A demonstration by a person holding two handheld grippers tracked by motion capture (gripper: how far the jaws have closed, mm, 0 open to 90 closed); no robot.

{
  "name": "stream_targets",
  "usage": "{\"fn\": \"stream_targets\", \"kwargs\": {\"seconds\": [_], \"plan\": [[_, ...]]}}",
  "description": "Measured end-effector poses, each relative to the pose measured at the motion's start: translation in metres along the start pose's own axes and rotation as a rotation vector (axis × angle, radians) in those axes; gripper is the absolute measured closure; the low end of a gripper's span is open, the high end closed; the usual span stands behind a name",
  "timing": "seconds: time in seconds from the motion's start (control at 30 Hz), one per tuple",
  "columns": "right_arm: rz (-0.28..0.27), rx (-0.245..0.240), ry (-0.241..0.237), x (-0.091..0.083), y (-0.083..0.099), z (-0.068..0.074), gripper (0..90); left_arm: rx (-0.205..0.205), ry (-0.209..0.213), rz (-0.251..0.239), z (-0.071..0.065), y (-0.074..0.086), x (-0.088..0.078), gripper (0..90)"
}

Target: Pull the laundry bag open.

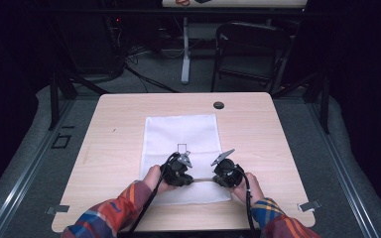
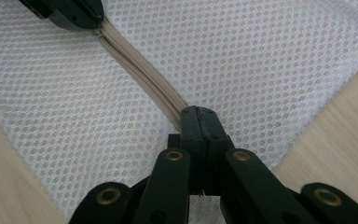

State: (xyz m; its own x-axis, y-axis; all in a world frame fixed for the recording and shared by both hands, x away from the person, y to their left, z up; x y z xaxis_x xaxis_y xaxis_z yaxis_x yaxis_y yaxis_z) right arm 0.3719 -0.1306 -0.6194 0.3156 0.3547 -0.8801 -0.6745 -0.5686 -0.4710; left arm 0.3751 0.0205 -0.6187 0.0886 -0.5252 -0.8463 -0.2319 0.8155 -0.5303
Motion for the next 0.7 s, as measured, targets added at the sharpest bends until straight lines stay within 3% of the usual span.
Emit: {"fn": "stream_targets", "kwargs": {"seconds": [0.53,0.7], "plan": [[-0.01,-0.001,0.0,0.001,0.0,0.001,90.0,-0.06,0.013,-0.013,0.005,0.008,-0.01,87.5],[0.009,-0.017,0.003,-0.001,0.0,0.0,90.0,-0.082,0.013,-0.016,0.006,0.01,-0.012,87.4]]}}
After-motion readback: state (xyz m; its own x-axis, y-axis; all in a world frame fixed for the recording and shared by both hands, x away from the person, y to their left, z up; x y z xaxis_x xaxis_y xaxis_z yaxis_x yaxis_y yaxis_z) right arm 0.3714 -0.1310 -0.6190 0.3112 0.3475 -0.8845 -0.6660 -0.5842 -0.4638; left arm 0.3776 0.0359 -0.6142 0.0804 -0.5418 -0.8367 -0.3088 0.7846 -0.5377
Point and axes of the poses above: each handheld gripper's, and its own axes: x roughly forward along the jaws, y roughly out of its underside, z roughly to its left, the point moved 7 cm from there along x, roughly forward along the jaws, and after that the axes turned 7 degrees about x, right-handed, at the moved point
